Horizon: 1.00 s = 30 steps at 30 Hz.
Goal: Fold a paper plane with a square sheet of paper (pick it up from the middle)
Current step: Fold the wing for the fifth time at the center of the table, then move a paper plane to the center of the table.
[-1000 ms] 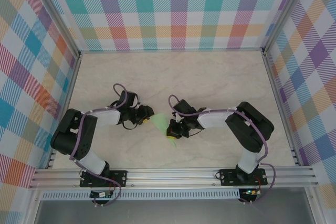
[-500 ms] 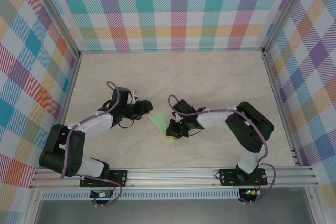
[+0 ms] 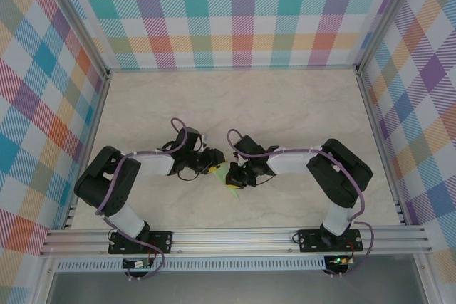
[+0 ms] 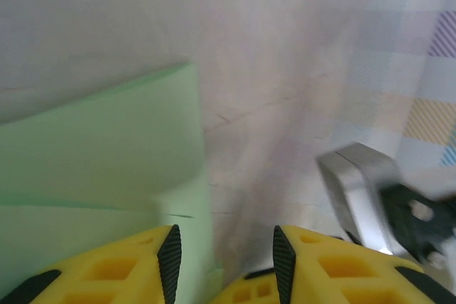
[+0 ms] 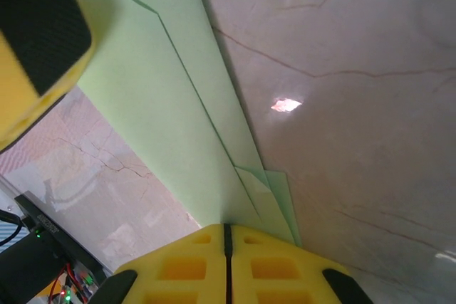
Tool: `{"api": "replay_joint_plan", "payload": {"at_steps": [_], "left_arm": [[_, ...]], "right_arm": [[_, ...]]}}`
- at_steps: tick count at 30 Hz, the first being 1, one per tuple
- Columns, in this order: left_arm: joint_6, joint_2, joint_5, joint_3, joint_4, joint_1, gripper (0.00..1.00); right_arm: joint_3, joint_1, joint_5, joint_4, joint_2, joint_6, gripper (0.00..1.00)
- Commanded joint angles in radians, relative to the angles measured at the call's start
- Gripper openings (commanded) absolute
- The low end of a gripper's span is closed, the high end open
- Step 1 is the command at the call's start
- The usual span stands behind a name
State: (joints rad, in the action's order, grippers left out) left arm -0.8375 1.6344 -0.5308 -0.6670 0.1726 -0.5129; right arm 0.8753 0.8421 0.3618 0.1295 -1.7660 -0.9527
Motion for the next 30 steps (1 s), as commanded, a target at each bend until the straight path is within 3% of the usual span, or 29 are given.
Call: {"api": "replay_joint_plan", "payload": {"at_steps": [1,8,14,18,25,30], "left_arm": [[0.02,0.034,0.133,-0.045,-0.146,-0.006,0.4],[-0.002,0.087,0.161,-0.032,-0.141,-0.006,0.38],[0.026,0.087,0.167,-0.046,-0.18,-0.004,0.38],[0.034,0.084,0.17,-0.048,-0.191,-0.005,0.38],[0.035,0.097,0.18,-0.048,-0.201,-0.004,0.37],[0.034,0.108,0.178,-0.057,-0.207,-0.001,0.37]], "right_arm": [[-0.037,0.007,-0.06,0.038,0.064,-0.02,0.09],[-0.067,0.014,-0.006,-0.038,0.135,0.005,0.14],[-0.004,0.023,0.046,-0.026,0.03,0.023,0.15],[-0.015,0.031,-0.011,0.03,-0.017,0.032,0.15],[-0.217,0.036,0.038,-0.129,0.065,0.003,0.16],[-0.289,0.04,0.072,-0.063,0.128,0.023,0.17]]}}
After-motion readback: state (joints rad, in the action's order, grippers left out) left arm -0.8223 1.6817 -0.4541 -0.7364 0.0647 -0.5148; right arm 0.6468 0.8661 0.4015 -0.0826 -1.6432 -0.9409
